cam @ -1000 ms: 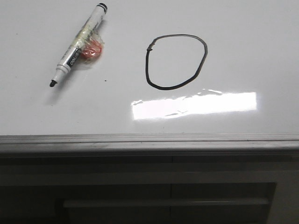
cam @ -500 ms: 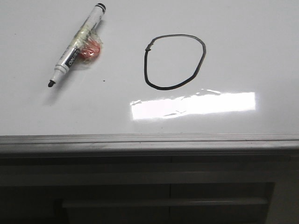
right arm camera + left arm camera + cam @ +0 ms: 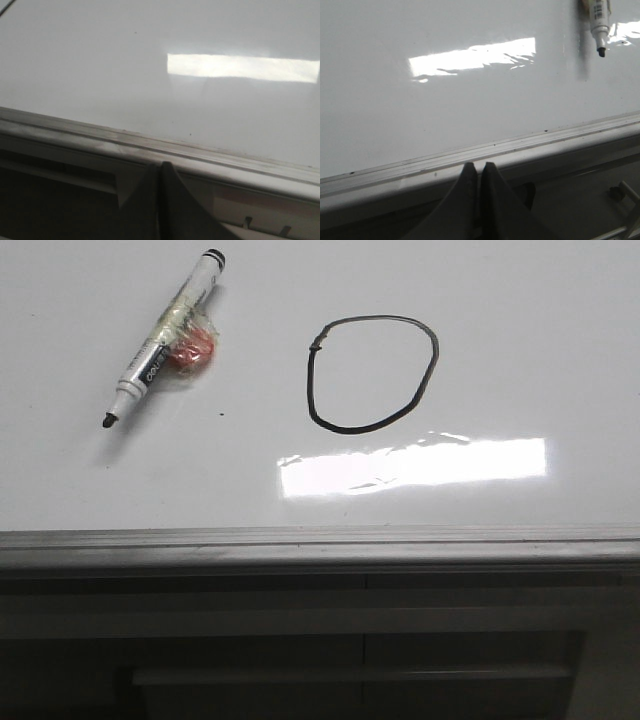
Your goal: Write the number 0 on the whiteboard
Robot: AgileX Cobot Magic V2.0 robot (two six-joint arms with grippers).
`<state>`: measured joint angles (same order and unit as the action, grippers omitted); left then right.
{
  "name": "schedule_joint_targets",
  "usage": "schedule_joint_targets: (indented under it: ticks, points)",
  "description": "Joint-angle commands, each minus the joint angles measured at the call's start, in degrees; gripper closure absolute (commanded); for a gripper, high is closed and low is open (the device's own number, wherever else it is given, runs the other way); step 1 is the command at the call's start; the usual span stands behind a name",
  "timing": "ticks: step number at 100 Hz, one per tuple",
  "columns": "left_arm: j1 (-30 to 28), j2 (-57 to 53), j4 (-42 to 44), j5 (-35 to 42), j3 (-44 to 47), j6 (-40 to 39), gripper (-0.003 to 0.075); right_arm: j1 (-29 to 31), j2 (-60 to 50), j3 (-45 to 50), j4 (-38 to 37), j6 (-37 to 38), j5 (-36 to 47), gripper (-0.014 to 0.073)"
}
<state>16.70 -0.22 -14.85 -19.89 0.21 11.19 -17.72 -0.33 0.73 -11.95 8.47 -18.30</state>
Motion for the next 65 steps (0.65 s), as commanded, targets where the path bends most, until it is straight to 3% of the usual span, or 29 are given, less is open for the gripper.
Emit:
schedule_joint_targets:
  ticks: [1,65]
  points:
    - [-0.1,-1.7,-0.9,1.7,1.9,-0.5,0.074,0.3,-1.0,0.7,0.1,0.1,0.7,0.0662]
    - [-0.2,-1.7,-0.9,1.7,1.9,-0.5,0.074,0.3,-1.3,0.7,0.1,0.1,1.2,0.0662]
